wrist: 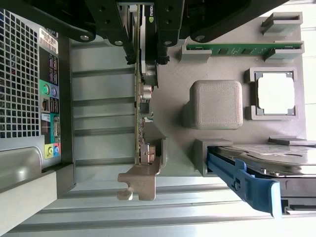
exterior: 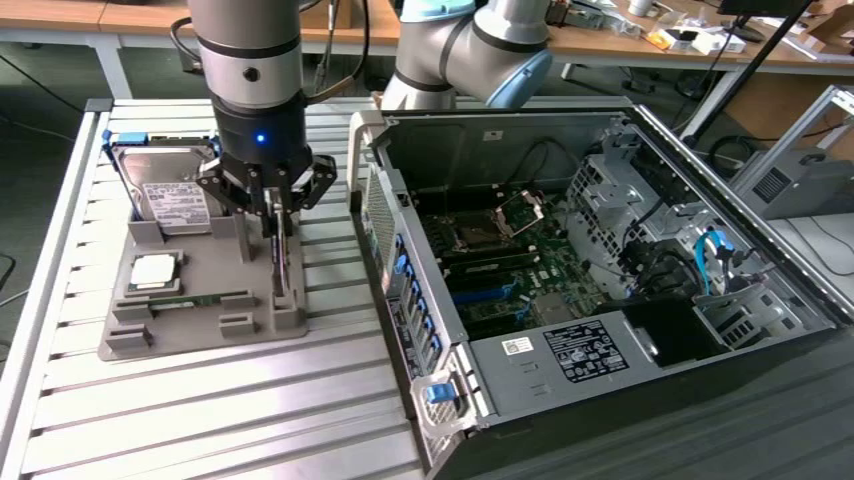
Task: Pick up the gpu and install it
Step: 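Pick up the gpu and move the gpu toward the slot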
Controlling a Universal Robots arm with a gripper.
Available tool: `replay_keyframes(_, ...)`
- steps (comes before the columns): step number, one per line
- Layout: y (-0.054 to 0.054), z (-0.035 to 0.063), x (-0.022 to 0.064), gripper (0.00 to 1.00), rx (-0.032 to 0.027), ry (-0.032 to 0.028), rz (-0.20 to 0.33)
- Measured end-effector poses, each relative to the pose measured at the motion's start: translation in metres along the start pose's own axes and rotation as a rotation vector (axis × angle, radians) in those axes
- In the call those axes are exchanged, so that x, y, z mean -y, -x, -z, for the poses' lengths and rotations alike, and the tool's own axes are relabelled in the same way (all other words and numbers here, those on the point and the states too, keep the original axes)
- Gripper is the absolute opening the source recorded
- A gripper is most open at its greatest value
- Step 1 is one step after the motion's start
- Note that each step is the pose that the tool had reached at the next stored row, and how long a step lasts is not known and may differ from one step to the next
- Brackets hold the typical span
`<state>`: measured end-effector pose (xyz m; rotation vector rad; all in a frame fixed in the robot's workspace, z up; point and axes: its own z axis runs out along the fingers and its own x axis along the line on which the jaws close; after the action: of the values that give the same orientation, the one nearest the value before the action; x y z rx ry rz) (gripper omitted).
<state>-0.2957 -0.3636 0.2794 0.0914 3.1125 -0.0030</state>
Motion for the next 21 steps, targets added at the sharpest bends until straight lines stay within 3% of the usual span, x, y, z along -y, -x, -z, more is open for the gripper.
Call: replay_keyframes(21,0.000,0.0128,0.0000,0.27,0.0001,0.0001,0.000)
